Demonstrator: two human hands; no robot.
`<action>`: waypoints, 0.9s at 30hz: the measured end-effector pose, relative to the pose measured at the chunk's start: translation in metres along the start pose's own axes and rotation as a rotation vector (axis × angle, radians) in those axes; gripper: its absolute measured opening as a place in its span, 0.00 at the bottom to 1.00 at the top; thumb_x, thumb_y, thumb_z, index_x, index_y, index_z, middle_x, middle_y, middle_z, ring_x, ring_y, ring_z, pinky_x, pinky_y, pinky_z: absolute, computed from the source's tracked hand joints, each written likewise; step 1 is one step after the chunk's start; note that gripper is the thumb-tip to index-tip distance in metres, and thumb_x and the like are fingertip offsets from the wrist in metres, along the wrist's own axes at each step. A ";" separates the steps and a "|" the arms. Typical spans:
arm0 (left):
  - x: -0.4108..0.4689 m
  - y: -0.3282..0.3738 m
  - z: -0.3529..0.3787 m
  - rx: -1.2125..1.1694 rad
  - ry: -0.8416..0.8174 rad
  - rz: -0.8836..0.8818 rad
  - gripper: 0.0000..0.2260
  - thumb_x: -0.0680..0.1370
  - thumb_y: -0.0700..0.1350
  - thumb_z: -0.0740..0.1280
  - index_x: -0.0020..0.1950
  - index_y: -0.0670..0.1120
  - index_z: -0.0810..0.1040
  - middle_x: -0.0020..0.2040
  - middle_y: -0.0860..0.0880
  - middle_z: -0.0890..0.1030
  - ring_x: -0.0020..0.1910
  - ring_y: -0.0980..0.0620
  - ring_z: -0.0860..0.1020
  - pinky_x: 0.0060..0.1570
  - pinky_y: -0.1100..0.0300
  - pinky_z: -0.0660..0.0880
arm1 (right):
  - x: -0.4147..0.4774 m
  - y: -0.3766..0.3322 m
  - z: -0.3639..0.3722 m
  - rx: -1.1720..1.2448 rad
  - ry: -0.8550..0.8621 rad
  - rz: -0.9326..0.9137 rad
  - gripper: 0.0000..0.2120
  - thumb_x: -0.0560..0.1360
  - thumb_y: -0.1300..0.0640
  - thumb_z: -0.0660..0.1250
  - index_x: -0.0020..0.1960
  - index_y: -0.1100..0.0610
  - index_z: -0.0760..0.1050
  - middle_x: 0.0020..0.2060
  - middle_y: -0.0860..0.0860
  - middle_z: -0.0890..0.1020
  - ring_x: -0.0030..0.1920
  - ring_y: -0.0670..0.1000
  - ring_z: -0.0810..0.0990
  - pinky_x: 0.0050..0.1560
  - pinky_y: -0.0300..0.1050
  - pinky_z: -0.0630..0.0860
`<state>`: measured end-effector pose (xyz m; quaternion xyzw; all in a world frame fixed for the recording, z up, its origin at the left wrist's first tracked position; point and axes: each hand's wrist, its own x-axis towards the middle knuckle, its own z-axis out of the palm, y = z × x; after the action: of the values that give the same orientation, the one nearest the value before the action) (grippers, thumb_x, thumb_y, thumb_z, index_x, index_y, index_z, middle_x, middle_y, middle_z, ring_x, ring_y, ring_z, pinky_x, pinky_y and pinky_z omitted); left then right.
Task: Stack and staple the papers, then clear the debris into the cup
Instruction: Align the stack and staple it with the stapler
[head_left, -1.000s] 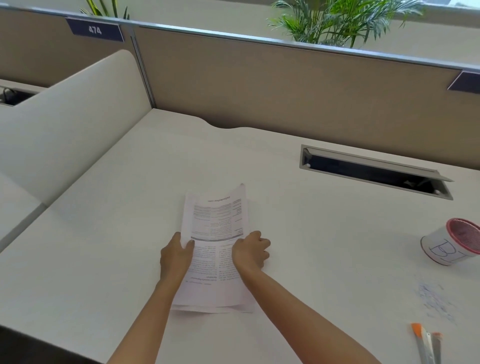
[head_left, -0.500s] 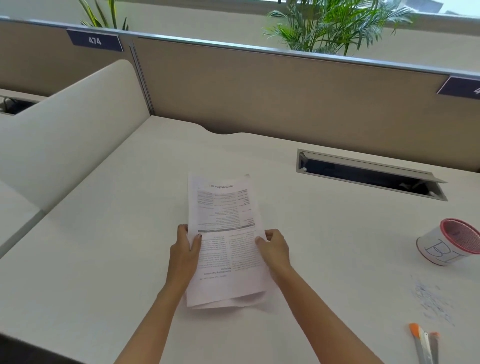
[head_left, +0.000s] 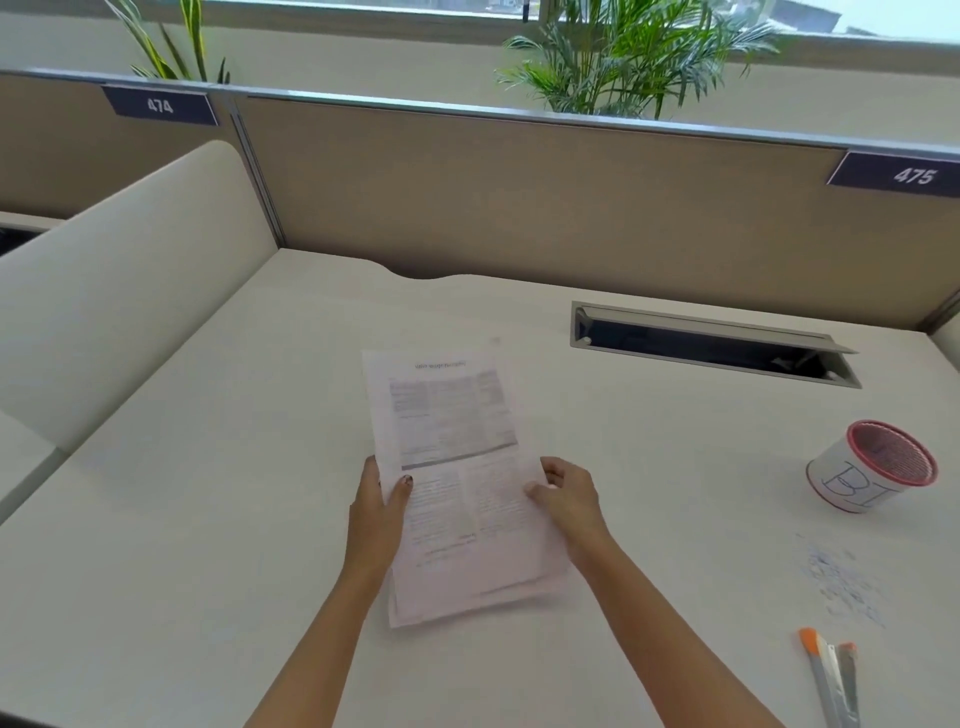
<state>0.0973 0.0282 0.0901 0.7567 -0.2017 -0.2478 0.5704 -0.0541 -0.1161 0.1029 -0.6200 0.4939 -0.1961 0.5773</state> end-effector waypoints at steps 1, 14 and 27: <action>-0.002 0.008 0.002 0.001 0.034 0.062 0.11 0.81 0.42 0.62 0.62 0.54 0.69 0.55 0.54 0.79 0.55 0.50 0.79 0.56 0.53 0.76 | -0.005 -0.005 -0.001 -0.006 0.059 -0.097 0.11 0.73 0.67 0.65 0.51 0.54 0.78 0.49 0.48 0.83 0.51 0.48 0.81 0.48 0.36 0.77; -0.012 0.065 0.022 -0.104 0.263 0.377 0.08 0.82 0.54 0.55 0.53 0.51 0.69 0.46 0.49 0.80 0.44 0.48 0.80 0.39 0.55 0.79 | -0.036 -0.029 -0.006 0.169 0.257 -0.496 0.08 0.76 0.56 0.66 0.51 0.55 0.68 0.47 0.44 0.80 0.45 0.41 0.80 0.40 0.33 0.79; -0.019 0.057 0.030 -0.133 0.331 0.408 0.05 0.83 0.48 0.56 0.55 0.48 0.67 0.48 0.51 0.78 0.45 0.49 0.78 0.39 0.67 0.76 | -0.041 -0.028 -0.003 0.186 0.281 -0.559 0.08 0.79 0.57 0.61 0.47 0.45 0.66 0.48 0.44 0.79 0.47 0.42 0.80 0.39 0.35 0.79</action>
<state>0.0624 0.0010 0.1410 0.6912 -0.2374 -0.0134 0.6824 -0.0641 -0.0873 0.1424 -0.6432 0.3591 -0.4749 0.4814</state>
